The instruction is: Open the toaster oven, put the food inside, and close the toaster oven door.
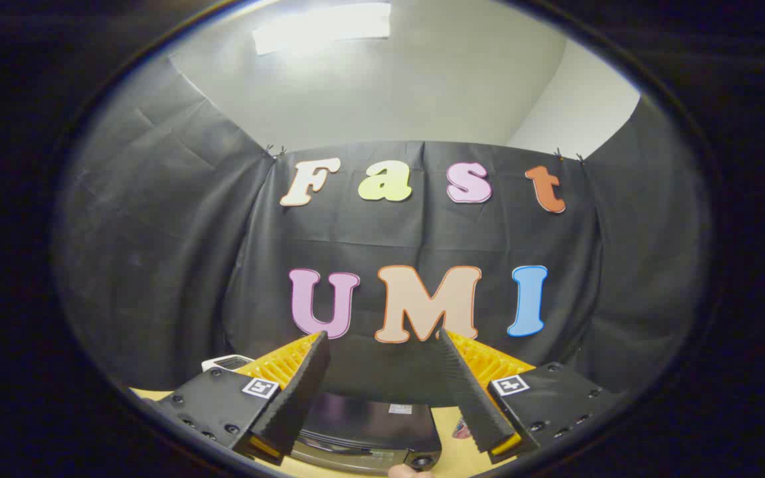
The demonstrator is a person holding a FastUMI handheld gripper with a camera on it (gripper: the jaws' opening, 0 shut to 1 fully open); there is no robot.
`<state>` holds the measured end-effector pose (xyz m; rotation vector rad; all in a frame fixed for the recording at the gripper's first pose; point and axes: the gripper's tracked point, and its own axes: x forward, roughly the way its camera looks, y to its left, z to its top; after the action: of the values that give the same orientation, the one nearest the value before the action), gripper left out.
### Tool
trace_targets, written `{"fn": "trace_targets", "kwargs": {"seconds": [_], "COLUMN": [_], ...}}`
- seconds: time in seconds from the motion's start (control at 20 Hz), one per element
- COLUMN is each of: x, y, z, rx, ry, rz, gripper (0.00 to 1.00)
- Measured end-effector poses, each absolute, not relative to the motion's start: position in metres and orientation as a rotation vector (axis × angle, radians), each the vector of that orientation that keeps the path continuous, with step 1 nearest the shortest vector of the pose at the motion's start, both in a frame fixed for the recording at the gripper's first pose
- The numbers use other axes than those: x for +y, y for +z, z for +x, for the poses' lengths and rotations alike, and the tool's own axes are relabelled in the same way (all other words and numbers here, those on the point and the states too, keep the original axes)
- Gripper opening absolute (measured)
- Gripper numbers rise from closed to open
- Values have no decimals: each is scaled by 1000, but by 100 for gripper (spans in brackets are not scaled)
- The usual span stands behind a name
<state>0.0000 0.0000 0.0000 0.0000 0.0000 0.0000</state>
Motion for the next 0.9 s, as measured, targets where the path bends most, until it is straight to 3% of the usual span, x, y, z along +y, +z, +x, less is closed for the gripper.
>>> {"fn": "trace_targets", "kwargs": {"seconds": [0.6, 0.9], "x": [15, 18], "y": [-28, -101], "z": [19, 38], "rx": [41, 114], "ry": [-8, -41], "rz": [-22, -18], "gripper": [100, 100]}}
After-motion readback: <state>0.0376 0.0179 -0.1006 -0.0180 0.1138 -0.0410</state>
